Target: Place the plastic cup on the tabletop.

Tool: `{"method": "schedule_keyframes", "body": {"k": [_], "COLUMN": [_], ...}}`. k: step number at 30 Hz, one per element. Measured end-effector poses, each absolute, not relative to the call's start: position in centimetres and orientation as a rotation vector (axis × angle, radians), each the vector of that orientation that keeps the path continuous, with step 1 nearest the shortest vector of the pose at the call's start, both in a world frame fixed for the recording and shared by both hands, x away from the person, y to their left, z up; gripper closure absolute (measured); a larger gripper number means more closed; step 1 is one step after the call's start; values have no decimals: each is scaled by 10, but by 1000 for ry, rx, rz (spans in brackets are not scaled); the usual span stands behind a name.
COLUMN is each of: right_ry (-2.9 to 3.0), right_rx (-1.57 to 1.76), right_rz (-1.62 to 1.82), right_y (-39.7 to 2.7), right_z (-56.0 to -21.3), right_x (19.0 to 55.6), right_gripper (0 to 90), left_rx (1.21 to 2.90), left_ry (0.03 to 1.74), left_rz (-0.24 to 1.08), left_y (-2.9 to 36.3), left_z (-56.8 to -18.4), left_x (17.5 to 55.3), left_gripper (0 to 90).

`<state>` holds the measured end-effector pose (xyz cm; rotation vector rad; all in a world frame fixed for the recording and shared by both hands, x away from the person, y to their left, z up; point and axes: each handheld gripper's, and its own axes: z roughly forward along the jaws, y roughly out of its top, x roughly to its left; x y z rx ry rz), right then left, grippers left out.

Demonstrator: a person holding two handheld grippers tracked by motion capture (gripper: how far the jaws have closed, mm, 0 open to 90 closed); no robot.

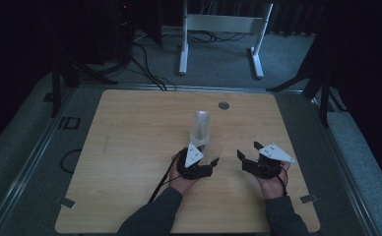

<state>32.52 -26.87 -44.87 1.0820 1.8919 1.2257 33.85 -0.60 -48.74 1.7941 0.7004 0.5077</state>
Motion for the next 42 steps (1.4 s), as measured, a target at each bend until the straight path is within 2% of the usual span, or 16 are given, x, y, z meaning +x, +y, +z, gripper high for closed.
{"method": "schedule_keyframes", "body": {"k": [31, 42], "right_ry": [1891, 1892], "right_rx": [1081, 1083], "right_rz": [1227, 1226], "right_y": [-269, -269], "right_z": [-449, -449], "right_x": [325, 325], "right_gripper": [267, 266], "left_rx": [1834, 1872], "left_ry": [714, 747], "left_rz": [469, 435], "left_y": [-6, 0], "left_z": [-494, -495], "left_x": [337, 336], "left_gripper": [285, 176]}}
